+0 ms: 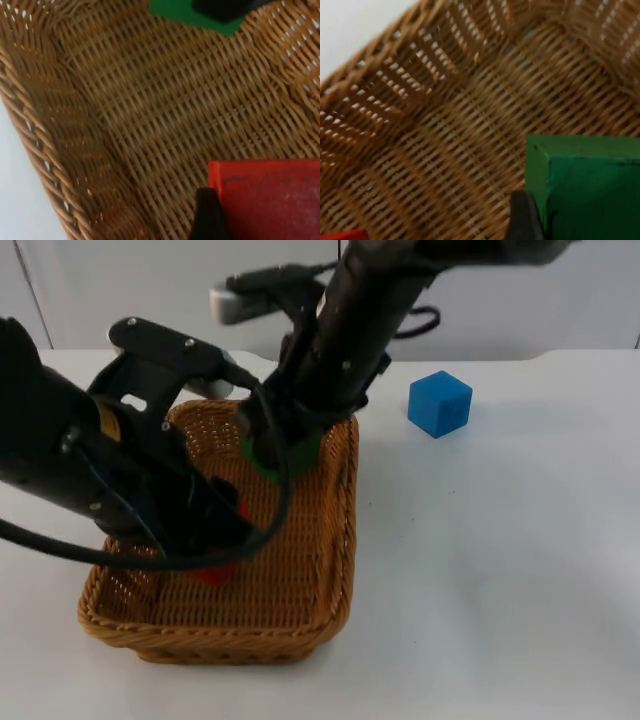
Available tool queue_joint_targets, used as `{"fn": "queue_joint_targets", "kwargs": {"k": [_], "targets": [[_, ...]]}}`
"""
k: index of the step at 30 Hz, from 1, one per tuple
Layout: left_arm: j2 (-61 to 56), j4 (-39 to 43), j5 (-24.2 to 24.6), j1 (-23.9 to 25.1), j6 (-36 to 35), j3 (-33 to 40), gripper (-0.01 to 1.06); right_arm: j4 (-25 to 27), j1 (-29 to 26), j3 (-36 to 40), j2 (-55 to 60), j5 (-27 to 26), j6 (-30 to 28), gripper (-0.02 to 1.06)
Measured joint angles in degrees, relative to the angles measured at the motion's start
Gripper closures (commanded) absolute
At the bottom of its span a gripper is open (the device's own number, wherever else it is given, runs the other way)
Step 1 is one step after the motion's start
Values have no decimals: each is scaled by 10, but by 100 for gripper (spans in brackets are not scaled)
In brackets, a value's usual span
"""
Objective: Pick up one cube with each hand and place exactly two cubes into the same basket, leaving the remaining cube outside.
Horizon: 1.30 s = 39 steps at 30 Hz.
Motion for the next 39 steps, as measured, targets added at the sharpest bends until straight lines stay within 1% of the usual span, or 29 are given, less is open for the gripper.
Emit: {"fn": "queue_joint_targets", "kwargs": {"k": [6,9,15,20,22,23,25,26,27,28,30,31,33,35,37,38,39], "targets": [[33,0,-20,0,0,1,105,15,0,0,19,-14,0,105],[52,0,-24,0,0,1,105,15,0,0,21,-20,0,105],[91,-1,-46,0,0,1,105,15,0,0,22,-30,0,105],[95,-4,-53,0,0,1,105,15,0,0,27,-31,0,104],[95,-4,-57,0,0,1,105,15,0,0,28,-31,0,98],[95,-6,-54,0,0,1,105,15,0,0,28,-31,0,98],[95,-6,-54,0,0,1,105,15,0,0,28,-31,0,89],[95,-6,-54,0,0,1,104,15,0,0,28,-31,0,80],[95,-6,-54,0,0,1,104,15,0,0,28,-31,0,80],[95,-6,-54,0,0,1,101,15,0,0,28,-31,0,74],[95,-6,-57,0,0,1,90,15,0,0,28,-31,0,63],[95,-6,-57,0,0,1,90,15,0,0,28,-31,0,63],[95,-6,-57,0,0,1,74,15,0,0,28,-31,0,51],[95,-6,-57,0,0,1,56,15,0,0,28,-31,0,43],[95,-6,-57,0,0,1,39,15,0,0,28,-31,0,39],[95,-6,-57,0,0,1,39,15,0,0,28,-31,0,39],[95,-6,-57,0,0,1,32,15,0,0,28,-31,0,38]]}}
